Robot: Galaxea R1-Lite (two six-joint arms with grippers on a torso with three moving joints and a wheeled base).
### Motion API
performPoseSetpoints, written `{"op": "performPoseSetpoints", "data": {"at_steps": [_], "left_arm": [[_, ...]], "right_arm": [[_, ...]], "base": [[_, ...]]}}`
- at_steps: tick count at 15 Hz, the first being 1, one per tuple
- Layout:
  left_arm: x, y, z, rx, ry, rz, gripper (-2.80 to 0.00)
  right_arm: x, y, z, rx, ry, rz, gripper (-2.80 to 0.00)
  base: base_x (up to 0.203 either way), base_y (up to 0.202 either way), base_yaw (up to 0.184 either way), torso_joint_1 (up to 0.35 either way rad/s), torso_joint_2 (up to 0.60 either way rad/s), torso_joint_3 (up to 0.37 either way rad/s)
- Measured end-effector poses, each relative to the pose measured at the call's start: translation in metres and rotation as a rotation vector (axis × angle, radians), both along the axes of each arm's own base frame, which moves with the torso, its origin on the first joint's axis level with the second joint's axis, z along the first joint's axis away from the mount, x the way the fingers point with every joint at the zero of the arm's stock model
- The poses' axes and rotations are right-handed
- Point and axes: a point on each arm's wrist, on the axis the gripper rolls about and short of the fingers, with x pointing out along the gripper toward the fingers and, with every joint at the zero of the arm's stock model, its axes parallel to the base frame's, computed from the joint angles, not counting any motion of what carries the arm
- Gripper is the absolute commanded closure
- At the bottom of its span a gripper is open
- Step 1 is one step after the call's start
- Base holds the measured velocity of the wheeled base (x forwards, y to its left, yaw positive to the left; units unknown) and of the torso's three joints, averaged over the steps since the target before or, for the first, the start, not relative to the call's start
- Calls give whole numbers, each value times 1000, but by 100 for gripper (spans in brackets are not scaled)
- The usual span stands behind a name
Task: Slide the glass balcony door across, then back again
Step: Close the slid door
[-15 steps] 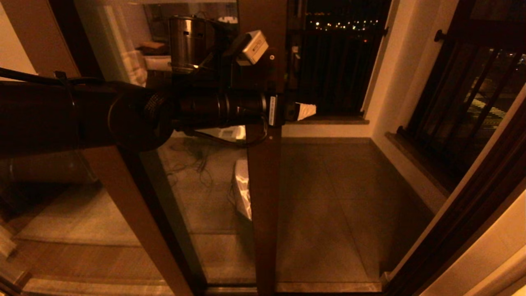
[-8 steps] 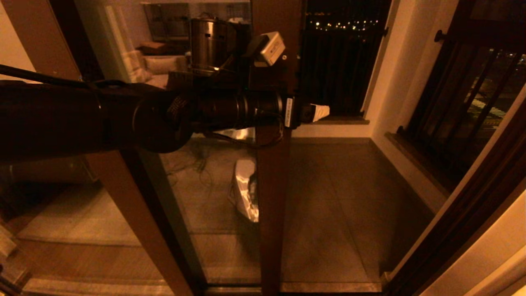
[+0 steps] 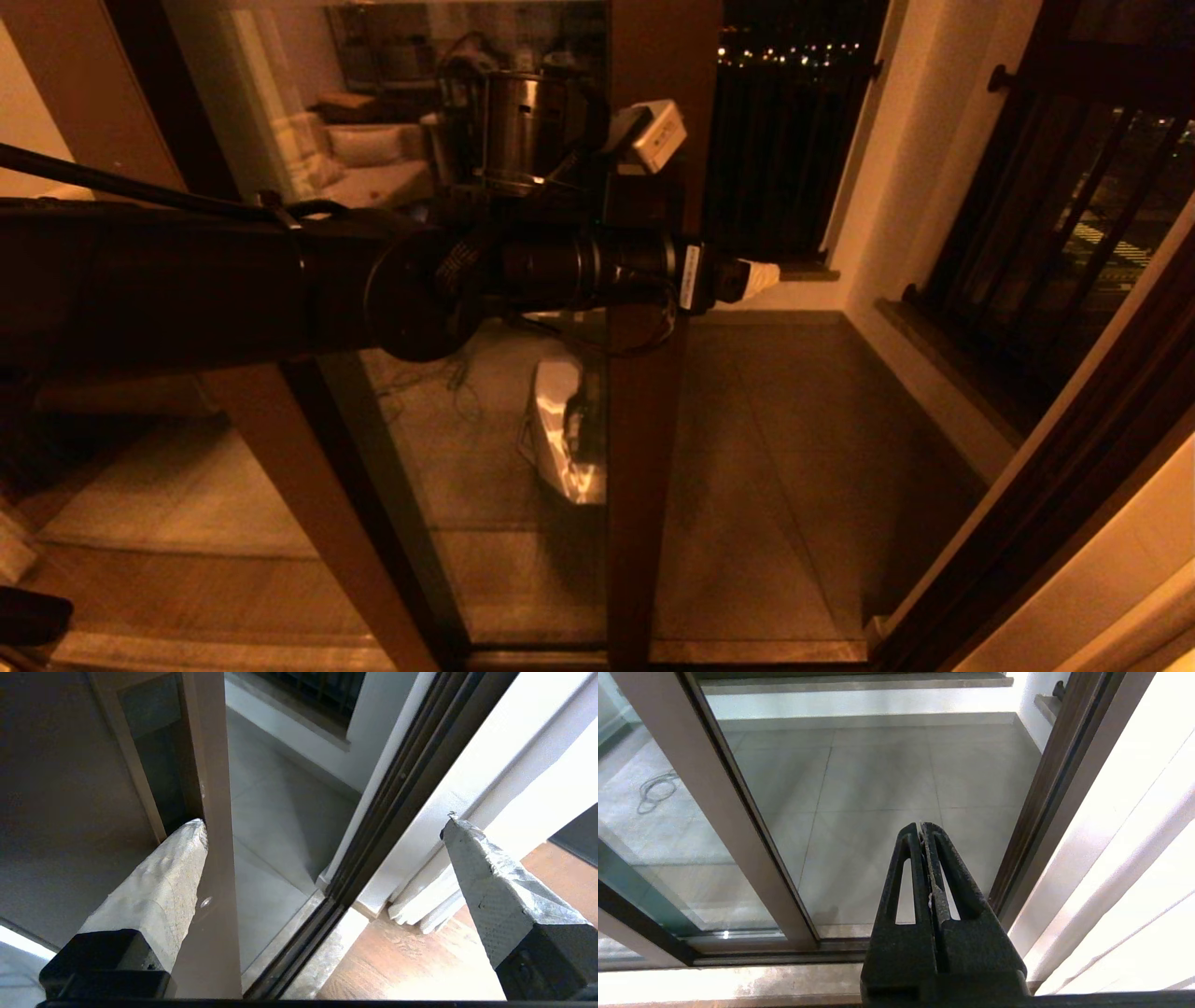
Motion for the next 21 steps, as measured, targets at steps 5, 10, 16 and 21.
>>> {"op": "performPoseSetpoints", "data": {"at_steps": [5, 10, 16, 21], "left_arm": [[2, -12, -3, -5, -5, -9, -280], [2, -18, -2, -14, -16, -19, -280], [-1, -21, 2, -27, -28, -27, -280], [-27, 5, 8, -13, 29, -11, -280]], "right_arm": [[0, 0, 0, 0, -1, 0, 0], [0, 0, 0, 0, 0, 0, 0], [0, 0, 0, 0, 0, 0, 0], [0, 0, 0, 0, 0, 0, 0]], "base": [[0, 0, 0, 0, 0, 0], [0, 0, 0, 0, 0, 0], [0, 0, 0, 0, 0, 0], [0, 0, 0, 0, 0, 0]]}}
